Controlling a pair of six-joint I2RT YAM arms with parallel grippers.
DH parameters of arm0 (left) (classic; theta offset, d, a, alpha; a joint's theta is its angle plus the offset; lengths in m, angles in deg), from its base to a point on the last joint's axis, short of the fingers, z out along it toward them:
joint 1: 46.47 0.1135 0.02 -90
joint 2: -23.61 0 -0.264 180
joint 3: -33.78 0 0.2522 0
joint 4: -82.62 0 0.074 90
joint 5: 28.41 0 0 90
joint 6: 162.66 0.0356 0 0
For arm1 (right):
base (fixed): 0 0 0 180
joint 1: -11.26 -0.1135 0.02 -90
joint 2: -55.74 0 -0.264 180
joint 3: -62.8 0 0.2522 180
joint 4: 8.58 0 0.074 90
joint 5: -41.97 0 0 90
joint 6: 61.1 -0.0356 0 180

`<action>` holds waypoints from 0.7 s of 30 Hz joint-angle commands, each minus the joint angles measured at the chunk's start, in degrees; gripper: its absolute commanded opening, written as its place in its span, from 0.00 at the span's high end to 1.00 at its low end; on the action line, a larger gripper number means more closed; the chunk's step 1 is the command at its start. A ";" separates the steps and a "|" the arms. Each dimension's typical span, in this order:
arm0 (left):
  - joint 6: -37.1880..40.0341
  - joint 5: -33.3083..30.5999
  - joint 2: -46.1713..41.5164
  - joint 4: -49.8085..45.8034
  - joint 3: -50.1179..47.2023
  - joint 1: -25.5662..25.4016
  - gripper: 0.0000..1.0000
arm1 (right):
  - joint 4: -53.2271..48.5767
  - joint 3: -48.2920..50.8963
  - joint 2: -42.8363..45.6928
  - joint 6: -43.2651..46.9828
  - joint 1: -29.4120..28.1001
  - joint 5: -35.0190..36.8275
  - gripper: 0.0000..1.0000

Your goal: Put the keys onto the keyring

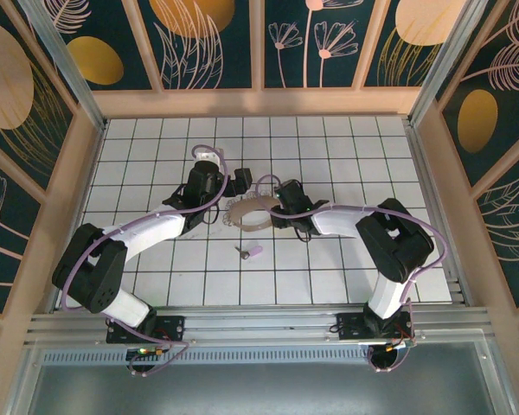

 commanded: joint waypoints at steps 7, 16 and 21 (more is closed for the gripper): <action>-0.14 0.81 -0.53 0.80 -0.91 0.33 0.01 | -1.43 -3.51 -2.50 1.44 -0.44 1.25 0.66; -0.29 1.24 -0.38 1.17 -0.91 0.37 0.01 | -1.74 -3.13 -1.39 1.51 -0.41 1.71 0.64; -1.04 1.92 -0.14 1.56 -1.34 0.32 0.01 | -1.92 -2.85 0.79 0.79 -0.07 1.20 0.53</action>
